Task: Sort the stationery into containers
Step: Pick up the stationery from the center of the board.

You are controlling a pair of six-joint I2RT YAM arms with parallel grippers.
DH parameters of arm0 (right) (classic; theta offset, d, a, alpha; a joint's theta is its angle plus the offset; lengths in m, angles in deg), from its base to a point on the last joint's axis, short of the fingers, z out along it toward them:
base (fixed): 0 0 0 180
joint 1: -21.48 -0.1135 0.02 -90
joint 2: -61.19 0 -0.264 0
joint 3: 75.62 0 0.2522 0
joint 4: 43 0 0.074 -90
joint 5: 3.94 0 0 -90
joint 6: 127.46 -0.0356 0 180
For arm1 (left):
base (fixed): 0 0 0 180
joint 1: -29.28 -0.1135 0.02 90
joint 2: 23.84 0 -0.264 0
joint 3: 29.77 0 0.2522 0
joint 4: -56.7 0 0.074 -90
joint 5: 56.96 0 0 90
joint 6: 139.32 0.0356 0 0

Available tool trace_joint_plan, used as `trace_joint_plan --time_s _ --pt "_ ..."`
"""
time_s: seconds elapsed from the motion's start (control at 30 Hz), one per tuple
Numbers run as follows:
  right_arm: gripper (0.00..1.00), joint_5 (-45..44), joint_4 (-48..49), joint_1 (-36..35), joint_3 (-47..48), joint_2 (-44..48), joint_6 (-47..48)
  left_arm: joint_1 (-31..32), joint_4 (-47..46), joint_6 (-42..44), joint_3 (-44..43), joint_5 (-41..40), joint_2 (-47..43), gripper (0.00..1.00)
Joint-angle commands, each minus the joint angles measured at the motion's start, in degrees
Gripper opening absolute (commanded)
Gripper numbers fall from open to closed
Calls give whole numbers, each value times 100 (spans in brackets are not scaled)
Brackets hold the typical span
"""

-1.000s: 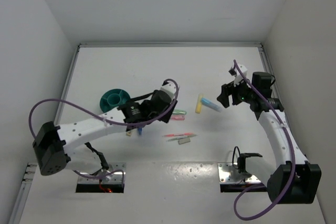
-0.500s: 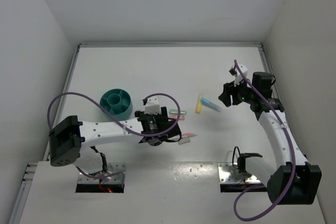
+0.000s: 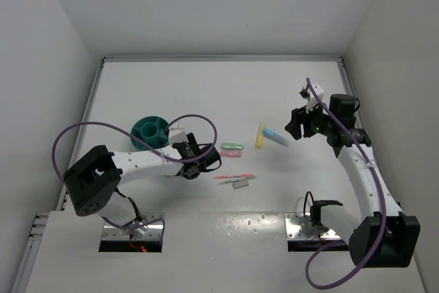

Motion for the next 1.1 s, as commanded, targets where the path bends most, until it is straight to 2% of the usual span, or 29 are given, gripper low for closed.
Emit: trace_joint_plan --time_s 0.0,0.2,0.63,1.07 --pt "61 -9 178 20 225 106 -52 -97 -639 664 20 233 -3 81" --pt "61 -9 178 20 225 106 -52 -97 -1052 1140 -33 576 314 81" --pt "63 -9 178 20 225 106 -52 -281 -1386 1421 301 691 429 80" --pt "63 -9 178 20 225 106 -52 -387 -1667 1598 354 796 894 64"
